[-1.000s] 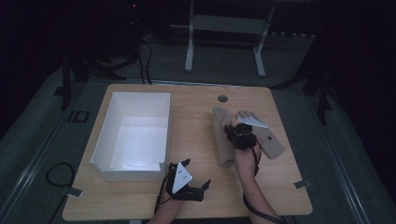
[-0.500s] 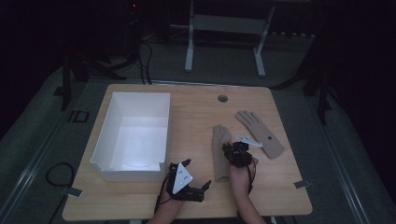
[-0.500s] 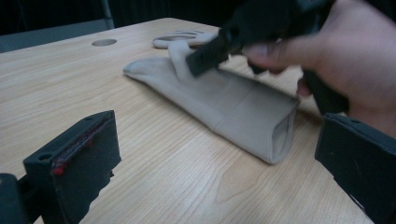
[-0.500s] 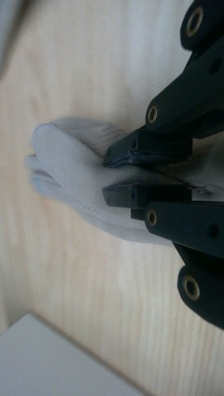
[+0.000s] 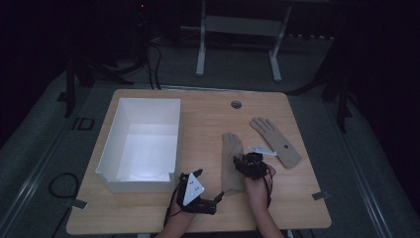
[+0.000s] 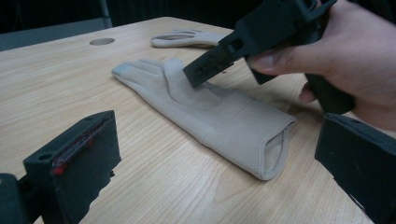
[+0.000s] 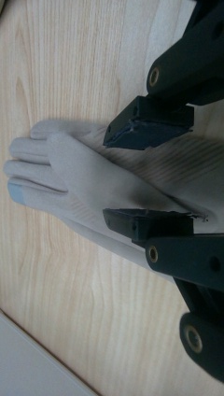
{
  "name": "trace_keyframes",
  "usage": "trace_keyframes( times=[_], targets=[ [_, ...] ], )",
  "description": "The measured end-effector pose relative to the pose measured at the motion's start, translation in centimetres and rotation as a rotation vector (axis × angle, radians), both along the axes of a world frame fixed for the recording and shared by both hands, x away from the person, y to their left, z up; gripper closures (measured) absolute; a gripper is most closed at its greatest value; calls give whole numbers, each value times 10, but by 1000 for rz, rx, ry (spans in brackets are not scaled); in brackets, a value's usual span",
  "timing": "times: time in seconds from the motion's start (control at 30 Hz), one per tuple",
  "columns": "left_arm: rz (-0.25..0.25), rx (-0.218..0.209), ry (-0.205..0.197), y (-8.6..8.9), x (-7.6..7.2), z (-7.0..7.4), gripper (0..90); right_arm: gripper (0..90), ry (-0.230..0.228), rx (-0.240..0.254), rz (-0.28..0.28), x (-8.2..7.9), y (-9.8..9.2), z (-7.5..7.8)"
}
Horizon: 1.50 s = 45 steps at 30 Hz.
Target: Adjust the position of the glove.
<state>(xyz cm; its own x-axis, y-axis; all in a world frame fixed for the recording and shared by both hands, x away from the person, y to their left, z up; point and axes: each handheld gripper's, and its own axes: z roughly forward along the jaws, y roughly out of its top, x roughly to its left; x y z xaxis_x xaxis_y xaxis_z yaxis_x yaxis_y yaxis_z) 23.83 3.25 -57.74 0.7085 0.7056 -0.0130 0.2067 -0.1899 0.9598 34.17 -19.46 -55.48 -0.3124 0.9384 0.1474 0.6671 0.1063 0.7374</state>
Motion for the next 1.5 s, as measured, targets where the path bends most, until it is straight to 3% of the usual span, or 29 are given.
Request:
trace_keyframes(
  times=[0.1, 0.23, 0.33, 0.6, 0.7, 0.8, 0.87, 0.97, 1.07, 1.1, 1.17, 1.27, 1.43, 1.5],
  targets=[
    [1, 1, 0, 0, 0, 0, 3, 580, 20, 5, 13, -1, -8, 5],
    [2, 0, 1, 0, 0, 0, 2, 608, 6, -46, 22, 0, -16, 12],
    [3, -3, 2, 0, 0, 0, 3, 586, -8, -40, 46, 3, -25, 19],
    [-1, -7, 7, 1, 1, 0, 3, 545, -141, -49, 226, 24, -51, 47],
    [0, -9, 7, 1, 1, 0, 3, 555, -162, -66, 274, 33, -65, 56],
    [0, -9, 7, 1, 1, 0, 2, 618, -137, -123, 287, 44, -80, 62],
    [0, -7, 6, 1, 1, 0, 2, 597, -119, -130, 288, 51, -92, 63],
    [-1, -9, 7, 1, 1, 0, 2, 537, -129, -170, 299, 58, -110, 65],
    [-1, -9, 8, 1, 1, 0, 3, 535, -123, -179, 286, 63, -124, 66],
    [-1, -8, 9, 1, 1, 0, 3, 537, -118, -197, 274, 70, -137, 67],
    [0, -8, 8, 1, 1, 0, 3, 537, -116, -199, 276, 72, -141, 66],
    [0, -9, 7, 1, 1, 0, 3, 528, -117, -222, 302, 86, -156, 60],
    [1, -11, 10, 1, 1, 0, 3, 527, -102, -217, 322, 98, -159, 50],
    [1, -11, 11, 1, 1, 0, 3, 542, -74, -225, 326, 107, -160, 38]
  ],
)
